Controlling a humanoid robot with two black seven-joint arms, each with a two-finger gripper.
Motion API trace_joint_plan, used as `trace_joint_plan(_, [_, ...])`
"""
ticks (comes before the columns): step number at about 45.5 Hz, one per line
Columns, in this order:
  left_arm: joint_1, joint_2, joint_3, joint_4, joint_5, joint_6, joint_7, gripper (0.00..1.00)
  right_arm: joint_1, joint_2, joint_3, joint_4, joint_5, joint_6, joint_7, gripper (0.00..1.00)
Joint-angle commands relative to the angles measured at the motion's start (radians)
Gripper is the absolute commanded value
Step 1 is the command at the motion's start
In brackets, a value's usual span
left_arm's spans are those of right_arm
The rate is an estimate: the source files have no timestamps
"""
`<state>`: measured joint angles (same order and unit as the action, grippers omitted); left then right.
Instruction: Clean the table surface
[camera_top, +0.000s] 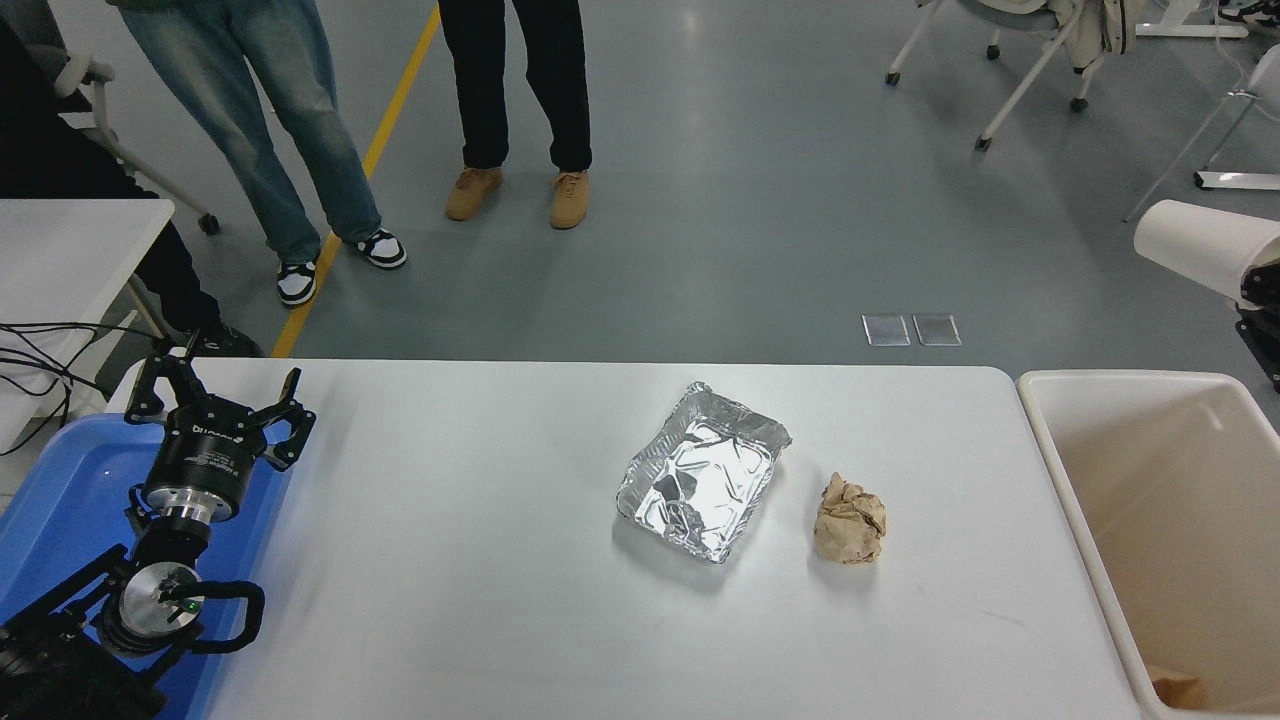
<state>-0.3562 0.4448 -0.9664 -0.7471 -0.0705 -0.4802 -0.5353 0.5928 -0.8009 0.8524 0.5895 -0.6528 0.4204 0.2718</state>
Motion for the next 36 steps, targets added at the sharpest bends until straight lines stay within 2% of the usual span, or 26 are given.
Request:
trace_joint_plan(1, [0.0,0.0,0.0,0.0,0.0,0.0,0.0,0.99,0.016,0.101,-0.202,-0.186,0.189,-0.146,0.003,0.0])
trace_joint_plan(15, [0.0,0.0,0.0,0.0,0.0,0.0,0.0,0.99,0.071,0.304,-0.388,-0.586,0.424,-0.163,-0.02,0.0])
trace_joint_plan(22, [-0.001,0.0,0.0,0.0,0.0,0.0,0.0,0.99,0.029,0.374,-0.391,-0.648,0.452,-0.202,-0.02,0.0])
trace_joint_plan(36, [-0.001,0.0,0.0,0.0,0.0,0.0,0.0,0.99,-0.022,0.424,-0.409,-0.649,0.453,-0.25,-0.019,0.0])
